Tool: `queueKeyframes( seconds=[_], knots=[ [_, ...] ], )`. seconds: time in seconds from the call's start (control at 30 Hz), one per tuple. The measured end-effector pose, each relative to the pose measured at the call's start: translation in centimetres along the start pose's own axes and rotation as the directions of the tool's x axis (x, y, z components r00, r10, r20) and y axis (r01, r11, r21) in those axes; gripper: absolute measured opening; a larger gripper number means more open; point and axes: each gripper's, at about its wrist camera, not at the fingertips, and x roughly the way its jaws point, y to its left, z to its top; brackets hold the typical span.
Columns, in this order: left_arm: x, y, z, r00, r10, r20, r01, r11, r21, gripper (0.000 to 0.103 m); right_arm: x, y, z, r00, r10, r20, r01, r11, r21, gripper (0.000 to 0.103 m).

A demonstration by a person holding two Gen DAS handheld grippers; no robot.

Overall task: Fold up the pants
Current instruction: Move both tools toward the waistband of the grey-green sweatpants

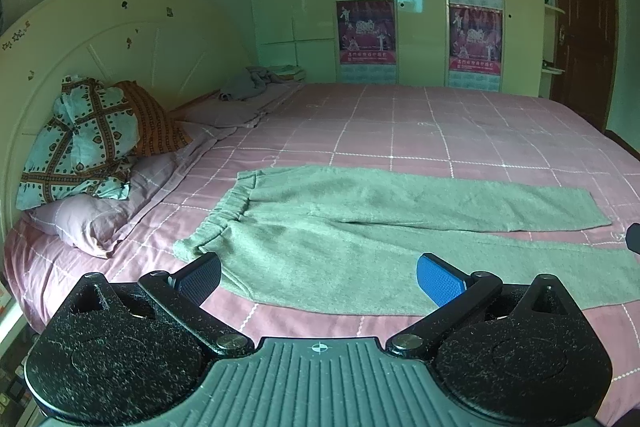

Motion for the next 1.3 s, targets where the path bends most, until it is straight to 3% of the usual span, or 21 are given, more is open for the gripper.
queueKeyframes(
  seconds=[0.23,0.37,0.77,1.3],
  knots=[
    [-0.2,-0.5,-0.1,0.999,-0.023,0.022,0.022,1.000,0.022,0.103,0.2,-0.2,-0.2,1.000,-0.006,-0.021,0.006,1.000,0.003,0.098],
    [-0.4,-0.5,-0.2,0.998,-0.056,0.017,0.056,0.998,-0.015,0.103,0.4,-0.2,-0.2,1.000,-0.005,-0.027,0.005,1.000,0.003,0.098],
    [0.1,-1.0,-0.1,0.999,-0.038,0.003,0.038,0.998,0.052,0.103,0.5,0.0,-0.1,0.995,-0.041,-0.088,0.036,0.998,-0.055,0.098],
    [2.7,-0.3,0.7,0.999,-0.009,-0.030,0.011,0.998,0.060,0.103,0.8,-0.2,-0.8,0.999,0.017,-0.037,-0.018,1.000,-0.025,0.098]
  ],
)
